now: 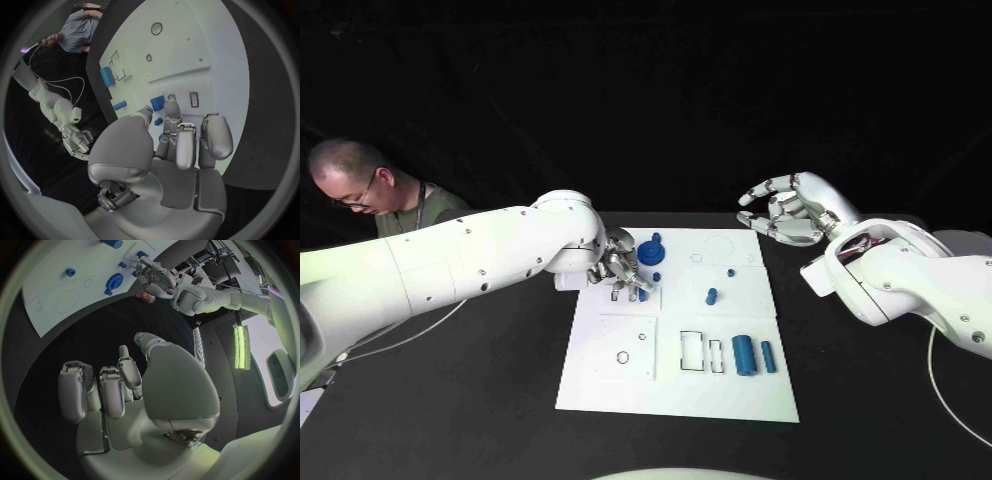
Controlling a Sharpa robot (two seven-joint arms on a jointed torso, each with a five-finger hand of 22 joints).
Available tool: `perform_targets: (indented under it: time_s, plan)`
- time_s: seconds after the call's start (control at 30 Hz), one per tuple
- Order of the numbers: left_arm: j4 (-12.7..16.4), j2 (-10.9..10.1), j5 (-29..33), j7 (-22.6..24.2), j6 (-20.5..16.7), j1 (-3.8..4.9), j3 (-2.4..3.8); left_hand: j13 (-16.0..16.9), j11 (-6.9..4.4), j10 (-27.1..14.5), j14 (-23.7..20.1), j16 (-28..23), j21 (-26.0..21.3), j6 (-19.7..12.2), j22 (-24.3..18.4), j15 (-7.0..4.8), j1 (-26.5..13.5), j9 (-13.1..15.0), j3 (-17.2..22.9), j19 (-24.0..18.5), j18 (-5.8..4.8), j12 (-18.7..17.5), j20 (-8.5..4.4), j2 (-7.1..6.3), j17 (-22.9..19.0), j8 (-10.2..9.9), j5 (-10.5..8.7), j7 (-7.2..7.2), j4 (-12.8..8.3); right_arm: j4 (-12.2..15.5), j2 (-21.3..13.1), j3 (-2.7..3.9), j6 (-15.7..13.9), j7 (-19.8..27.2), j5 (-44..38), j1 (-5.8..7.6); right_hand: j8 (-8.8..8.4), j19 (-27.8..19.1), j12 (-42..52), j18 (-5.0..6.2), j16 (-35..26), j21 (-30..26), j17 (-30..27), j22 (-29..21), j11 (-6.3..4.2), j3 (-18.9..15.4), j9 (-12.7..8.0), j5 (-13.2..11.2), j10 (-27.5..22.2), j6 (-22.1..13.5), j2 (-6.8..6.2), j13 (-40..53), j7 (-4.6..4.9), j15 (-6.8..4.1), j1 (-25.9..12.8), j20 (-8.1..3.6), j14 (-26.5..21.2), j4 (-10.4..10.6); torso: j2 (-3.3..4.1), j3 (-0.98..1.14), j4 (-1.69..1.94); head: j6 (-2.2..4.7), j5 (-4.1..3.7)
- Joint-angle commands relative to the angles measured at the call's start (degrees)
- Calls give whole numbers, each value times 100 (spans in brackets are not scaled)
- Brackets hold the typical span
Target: Assemble the parts on the task board
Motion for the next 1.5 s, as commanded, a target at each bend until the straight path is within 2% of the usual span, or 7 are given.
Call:
perform_targets:
  time_s: [0.03,0.57,0.7,0.87,1.07,1.37,1.5]
  plan:
    - [24,17,95,7,150,4,0,2,-14,-42,467,24,33,-11,9,-37,52,9,41,41,-50,15,-5,-5,974,-12,20,-20,2,-3,8,-1,94,48,-23,-7,33,90,3,61,-23,-23,1059,943,-23,43,-9,33,25,-26,-41,3,-7,-53,-5,-51,481,-10,8,1,-2,1,0]
    - [-4,48,125,19,152,3,-14,20,-14,-33,472,40,44,-1,32,-37,63,19,151,49,-54,40,-5,-35,992,-15,17,-21,10,1,9,-1,95,43,-23,-11,35,91,5,61,-21,-21,1063,944,-23,48,-10,41,26,-26,-44,4,-7,-53,-7,-51,482,-10,11,-2,-7,-4,-12]
    - [-4,44,141,22,133,3,-15,23,-20,-32,471,43,50,5,43,-41,97,35,374,51,-55,56,-8,-54,992,-25,19,-27,4,1,8,-1,98,40,-23,-11,35,91,5,61,-21,-21,1063,944,-23,48,-10,41,26,-26,-44,4,-7,-53,-7,-51,482,-10,10,-1,-4,-10,-16]
    - [-1,43,186,25,103,3,-16,1,-27,-54,471,54,60,-4,67,-64,298,90,1169,51,-58,52,-23,-185,997,-36,18,-51,-72,3,6,-1,105,26,-28,-12,37,92,4,61,-22,-21,1061,945,-24,54,-10,47,26,-25,-48,2,-8,-54,-6,-51,481,-13,10,-3,2,-17,-21]
    - [1,42,217,35,95,3,-16,-16,-60,-8,472,67,81,-56,118,-77,330,320,2634,58,-63,63,-35,-466,1000,108,33,-63,-657,4,8,-1,116,-1,-42,-15,38,115,14,50,-15,22,1076,971,-24,56,-10,48,35,-25,-49,11,-8,-54,-5,-52,485,-14,7,-1,-3,-23,-29]
    - [5,15,438,58,-28,1,-16,-8,-68,71,477,85,103,-115,163,-81,105,622,3479,67,-70,85,-25,-533,1016,348,159,-58,-1247,5,4,-1,127,-8,-46,-25,41,107,14,54,-22,5,1062,961,-25,60,-10,51,36,-21,-52,10,-9,-54,-8,-52,482,-14,3,-3,1,-20,-28]
    - [49,-28,619,66,-148,-1,-15,-6,-67,93,479,91,111,-116,180,-82,44,675,3579,72,-73,90,-22,-547,1021,387,218,-59,-1322,3,3,-1,133,-11,-44,-29,41,107,14,54,-22,5,1062,961,-25,60,-10,51,36,-21,-52,10,-9,-54,-8,-52,482,-14,2,3,3,-13,-12]
